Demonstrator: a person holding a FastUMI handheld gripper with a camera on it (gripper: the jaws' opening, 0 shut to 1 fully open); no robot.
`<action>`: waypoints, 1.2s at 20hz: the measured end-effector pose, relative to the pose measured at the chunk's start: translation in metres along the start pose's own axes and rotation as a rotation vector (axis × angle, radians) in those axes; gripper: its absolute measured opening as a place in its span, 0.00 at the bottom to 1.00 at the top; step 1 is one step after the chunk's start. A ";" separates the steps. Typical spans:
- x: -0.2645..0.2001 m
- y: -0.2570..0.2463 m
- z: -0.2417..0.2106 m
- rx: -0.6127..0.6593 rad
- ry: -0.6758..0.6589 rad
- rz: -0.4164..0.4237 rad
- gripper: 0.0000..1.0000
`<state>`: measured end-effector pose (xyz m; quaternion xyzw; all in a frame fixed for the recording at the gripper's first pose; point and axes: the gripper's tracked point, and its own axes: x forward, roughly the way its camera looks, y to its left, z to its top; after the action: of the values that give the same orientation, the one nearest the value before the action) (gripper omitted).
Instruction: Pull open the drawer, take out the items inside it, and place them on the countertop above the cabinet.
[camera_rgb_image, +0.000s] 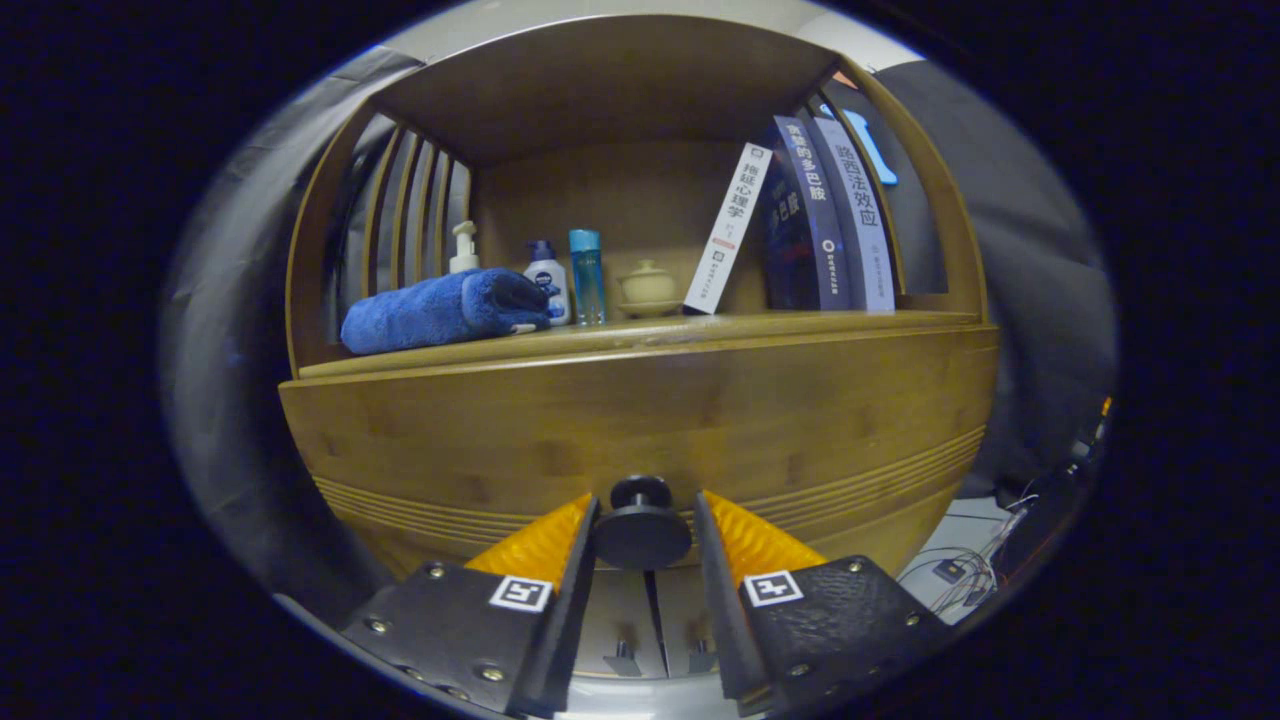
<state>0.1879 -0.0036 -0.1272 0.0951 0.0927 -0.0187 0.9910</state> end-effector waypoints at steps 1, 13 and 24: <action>0.000 0.000 0.000 -0.003 0.001 -0.003 0.54; 0.001 0.002 0.004 0.007 -0.090 -0.025 0.45; -0.044 -0.002 -0.015 -0.026 -0.052 -0.033 0.33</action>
<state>0.1419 -0.0019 -0.1335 0.0801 0.0685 -0.0361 0.9938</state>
